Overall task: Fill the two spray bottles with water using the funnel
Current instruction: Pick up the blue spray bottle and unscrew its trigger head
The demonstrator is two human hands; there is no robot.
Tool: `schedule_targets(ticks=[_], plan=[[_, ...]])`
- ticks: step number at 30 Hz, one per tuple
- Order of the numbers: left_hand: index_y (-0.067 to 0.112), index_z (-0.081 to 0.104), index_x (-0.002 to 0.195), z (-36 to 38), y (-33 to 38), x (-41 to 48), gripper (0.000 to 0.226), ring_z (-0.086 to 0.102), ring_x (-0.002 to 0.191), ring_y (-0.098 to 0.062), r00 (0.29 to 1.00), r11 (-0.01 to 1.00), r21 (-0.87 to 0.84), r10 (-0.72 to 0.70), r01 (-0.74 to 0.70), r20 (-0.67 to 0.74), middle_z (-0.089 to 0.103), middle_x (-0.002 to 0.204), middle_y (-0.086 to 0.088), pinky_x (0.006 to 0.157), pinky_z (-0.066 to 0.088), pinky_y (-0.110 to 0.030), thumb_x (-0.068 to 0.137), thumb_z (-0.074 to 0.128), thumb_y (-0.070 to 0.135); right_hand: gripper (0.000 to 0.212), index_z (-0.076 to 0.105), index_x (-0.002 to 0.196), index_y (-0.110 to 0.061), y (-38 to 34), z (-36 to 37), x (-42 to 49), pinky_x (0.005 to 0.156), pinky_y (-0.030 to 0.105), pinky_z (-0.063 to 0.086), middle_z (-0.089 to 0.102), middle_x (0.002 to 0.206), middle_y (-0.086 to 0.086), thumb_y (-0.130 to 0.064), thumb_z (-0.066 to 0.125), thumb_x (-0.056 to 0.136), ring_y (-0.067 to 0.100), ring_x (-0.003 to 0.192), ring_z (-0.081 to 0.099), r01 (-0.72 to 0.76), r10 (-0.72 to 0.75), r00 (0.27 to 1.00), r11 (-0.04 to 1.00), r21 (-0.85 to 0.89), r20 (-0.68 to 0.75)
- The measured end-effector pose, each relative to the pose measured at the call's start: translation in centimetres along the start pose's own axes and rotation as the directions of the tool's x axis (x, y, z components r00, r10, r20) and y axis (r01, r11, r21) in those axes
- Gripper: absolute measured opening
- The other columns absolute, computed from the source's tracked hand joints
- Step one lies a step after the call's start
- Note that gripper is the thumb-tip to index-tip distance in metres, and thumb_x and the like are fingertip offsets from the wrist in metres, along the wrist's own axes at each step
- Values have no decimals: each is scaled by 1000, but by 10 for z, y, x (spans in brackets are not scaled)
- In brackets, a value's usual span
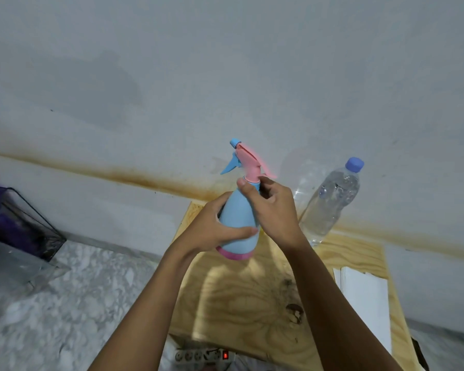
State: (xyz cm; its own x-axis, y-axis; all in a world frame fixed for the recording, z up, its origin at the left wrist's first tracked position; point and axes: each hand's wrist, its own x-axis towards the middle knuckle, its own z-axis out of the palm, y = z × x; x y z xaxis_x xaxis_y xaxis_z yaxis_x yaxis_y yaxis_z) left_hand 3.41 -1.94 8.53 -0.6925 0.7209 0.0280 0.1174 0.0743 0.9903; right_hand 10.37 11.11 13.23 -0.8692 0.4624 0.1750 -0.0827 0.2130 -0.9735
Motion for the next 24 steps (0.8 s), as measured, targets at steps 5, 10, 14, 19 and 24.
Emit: schedule_targets(ticks=[5,10,14,19,24], plan=[[24,61,125,-4,4,-10,59,69,107,-24,997,999,-38,-15,18,70,72,116,-2,91,58,-46,70,85,28,27,73,104,-14,-3,-9,1,85,36,56,72,111,7,-37,65,92,20,98,69,-87,69,982,992,94,178],[26,61,124,-1,6,-14,59,70,103,-20,999,1000,-14,-12,12,40,72,114,1,87,60,-44,70,86,30,31,67,112,-17,3,-9,-1,91,42,53,68,110,14,-36,71,87,18,98,63,-70,47,988,985,156,146],[33,64,116,1,4,-21,57,71,98,-16,999,1000,-13,-16,15,-32,73,109,4,82,61,-39,64,88,37,37,58,122,-15,5,-7,-7,81,30,56,75,104,5,-29,67,88,13,93,70,-139,105,986,944,298,126],[32,61,124,9,2,-24,65,71,101,-15,996,1000,-19,-6,5,-90,72,112,5,84,61,-46,64,87,39,31,64,117,-19,9,5,-17,84,33,57,71,109,-1,-31,71,89,16,102,68,-58,54,998,990,128,29],[29,61,123,18,-2,-26,66,72,98,-15,985,1000,-23,-14,11,-169,72,110,5,82,61,-46,63,87,39,13,65,107,-21,8,11,-24,71,22,56,73,96,-3,-18,63,95,7,87,71,-71,82,996,946,318,-21]])
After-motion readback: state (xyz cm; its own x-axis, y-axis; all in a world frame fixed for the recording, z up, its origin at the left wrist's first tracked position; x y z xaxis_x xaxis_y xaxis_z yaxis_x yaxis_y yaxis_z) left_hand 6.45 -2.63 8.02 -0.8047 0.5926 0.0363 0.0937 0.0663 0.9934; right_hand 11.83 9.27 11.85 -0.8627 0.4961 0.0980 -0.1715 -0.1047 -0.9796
